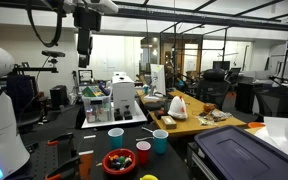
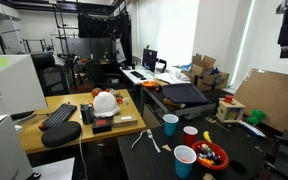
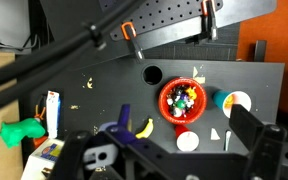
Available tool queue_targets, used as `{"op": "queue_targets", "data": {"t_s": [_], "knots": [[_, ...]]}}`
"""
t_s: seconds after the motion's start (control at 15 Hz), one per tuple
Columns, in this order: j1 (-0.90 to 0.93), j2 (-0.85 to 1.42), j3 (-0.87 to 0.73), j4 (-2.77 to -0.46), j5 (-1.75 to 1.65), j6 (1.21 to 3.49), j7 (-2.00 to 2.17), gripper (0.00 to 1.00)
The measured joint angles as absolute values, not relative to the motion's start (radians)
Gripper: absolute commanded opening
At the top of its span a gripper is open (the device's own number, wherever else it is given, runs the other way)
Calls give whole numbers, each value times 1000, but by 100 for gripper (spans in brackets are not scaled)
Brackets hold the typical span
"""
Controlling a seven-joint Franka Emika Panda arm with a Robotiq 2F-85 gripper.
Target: Pick up the orange object and put it in the cup
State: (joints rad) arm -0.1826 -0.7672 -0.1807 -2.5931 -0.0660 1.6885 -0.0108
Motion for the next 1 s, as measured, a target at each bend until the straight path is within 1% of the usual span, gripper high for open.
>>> {"op": "queue_targets", "data": {"t_s": [0.27, 0.47, 0.73, 1.0], "knots": [[-181, -753, -179, -2592, -58, 1704, -11, 100], [-172, -703, -170, -2586, -46, 1763, -7, 100], [-157, -584, -142, -2569, -13, 1891, 26, 100], [-148, -416, -118, -2519, 6, 2042, 97, 100]]}}
